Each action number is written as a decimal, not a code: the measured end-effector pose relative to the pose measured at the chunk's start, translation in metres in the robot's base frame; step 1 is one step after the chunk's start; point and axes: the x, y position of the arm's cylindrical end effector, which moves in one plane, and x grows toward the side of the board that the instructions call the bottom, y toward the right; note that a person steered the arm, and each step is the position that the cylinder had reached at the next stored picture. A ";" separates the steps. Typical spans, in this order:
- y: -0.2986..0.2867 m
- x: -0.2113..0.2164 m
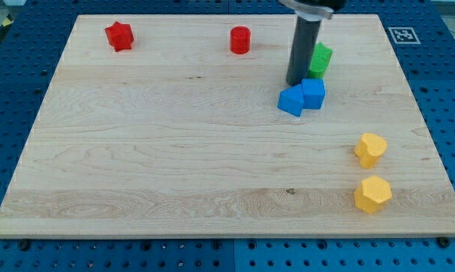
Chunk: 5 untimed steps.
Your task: Separate the green blocks from the blue blocks
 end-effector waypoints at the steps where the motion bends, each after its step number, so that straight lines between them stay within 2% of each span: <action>1: 0.014 0.000; 2: 0.005 -0.004; 4: 0.059 -0.051; 5: 0.060 -0.025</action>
